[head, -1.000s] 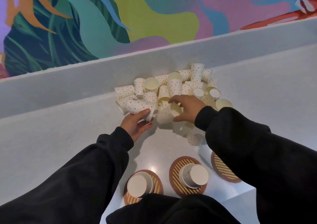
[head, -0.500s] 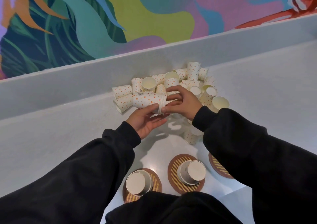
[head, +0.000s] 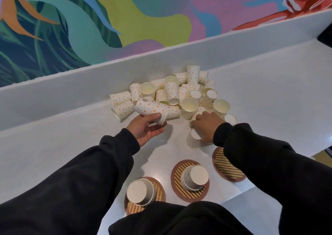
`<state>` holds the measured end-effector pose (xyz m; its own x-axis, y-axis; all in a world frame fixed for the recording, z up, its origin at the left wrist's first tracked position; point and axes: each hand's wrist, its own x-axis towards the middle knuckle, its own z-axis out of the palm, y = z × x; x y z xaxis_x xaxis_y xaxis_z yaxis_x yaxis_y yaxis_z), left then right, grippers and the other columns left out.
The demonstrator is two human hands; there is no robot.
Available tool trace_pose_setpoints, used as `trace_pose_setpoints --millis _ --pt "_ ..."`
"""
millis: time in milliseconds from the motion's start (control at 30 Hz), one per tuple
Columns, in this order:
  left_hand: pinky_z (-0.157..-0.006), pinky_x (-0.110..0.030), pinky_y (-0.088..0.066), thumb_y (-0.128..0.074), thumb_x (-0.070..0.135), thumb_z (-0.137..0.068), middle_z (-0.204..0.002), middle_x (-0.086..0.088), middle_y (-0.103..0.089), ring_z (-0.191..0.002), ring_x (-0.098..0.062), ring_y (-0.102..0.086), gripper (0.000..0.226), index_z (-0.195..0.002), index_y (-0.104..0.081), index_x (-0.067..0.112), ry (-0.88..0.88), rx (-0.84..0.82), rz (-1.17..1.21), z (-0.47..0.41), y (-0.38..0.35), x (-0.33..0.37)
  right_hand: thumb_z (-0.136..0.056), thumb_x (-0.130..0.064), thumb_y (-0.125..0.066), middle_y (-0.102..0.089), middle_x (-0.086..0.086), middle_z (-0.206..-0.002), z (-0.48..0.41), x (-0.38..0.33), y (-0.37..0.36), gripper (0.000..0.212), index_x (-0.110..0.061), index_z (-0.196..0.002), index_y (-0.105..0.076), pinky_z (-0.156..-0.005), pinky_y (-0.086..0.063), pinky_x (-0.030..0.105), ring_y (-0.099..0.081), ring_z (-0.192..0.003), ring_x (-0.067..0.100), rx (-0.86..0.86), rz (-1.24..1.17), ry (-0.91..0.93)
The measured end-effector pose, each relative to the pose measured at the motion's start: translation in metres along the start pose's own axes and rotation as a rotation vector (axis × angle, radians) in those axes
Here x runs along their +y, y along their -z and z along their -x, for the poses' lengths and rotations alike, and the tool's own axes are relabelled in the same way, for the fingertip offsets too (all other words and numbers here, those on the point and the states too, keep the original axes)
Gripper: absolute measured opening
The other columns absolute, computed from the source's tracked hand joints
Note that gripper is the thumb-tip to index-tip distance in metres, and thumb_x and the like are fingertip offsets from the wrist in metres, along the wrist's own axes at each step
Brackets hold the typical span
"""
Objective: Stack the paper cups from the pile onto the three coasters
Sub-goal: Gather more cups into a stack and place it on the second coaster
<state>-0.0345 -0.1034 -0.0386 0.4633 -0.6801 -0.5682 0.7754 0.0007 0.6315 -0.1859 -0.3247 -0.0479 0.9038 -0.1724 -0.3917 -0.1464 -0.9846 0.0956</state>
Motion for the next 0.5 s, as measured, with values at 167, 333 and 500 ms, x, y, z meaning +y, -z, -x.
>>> trace_pose_setpoints --millis 167,333,500 --pt "-0.077 -0.039 -0.062 -0.087 0.007 -0.072 -0.116 -0.014 -0.073 -0.101 -0.031 -0.071 0.071 -0.137 -0.057 0.007 -0.033 0.003 -0.243 0.003 0.002 -0.003 -0.074 -0.034 -0.086 -0.064 -0.004 -0.126 0.003 -0.001 0.003 0.060 -0.033 -0.127 -0.058 -0.095 -0.048 0.036 -0.059 -0.115 0.022 0.124 -0.532 0.009" --pt "-0.097 -0.050 -0.056 -0.084 0.015 -0.071 -0.126 -0.007 -0.073 -0.117 -0.030 -0.068 0.071 -0.137 -0.058 0.012 -0.133 -0.082 -0.386 0.012 -0.009 0.000 -0.073 -0.012 -0.088 -0.068 -0.006 -0.116 0.005 -0.017 0.027 0.058 -0.027 -0.122 -0.060 -0.089 -0.051 0.024 -0.064 -0.103 0.011 0.220 -1.058 0.045" --pt "-0.098 -0.059 -0.054 -0.086 0.020 -0.070 -0.126 -0.017 -0.070 -0.117 -0.041 -0.067 0.069 -0.134 -0.062 0.009 -0.156 -0.078 -0.362 0.027 -0.016 0.011 -0.073 -0.003 -0.091 -0.073 0.017 -0.111 0.017 -0.031 0.043 0.066 -0.016 -0.131 -0.062 -0.088 -0.061 0.035 -0.072 -0.095 0.028 0.354 -1.446 -0.002"
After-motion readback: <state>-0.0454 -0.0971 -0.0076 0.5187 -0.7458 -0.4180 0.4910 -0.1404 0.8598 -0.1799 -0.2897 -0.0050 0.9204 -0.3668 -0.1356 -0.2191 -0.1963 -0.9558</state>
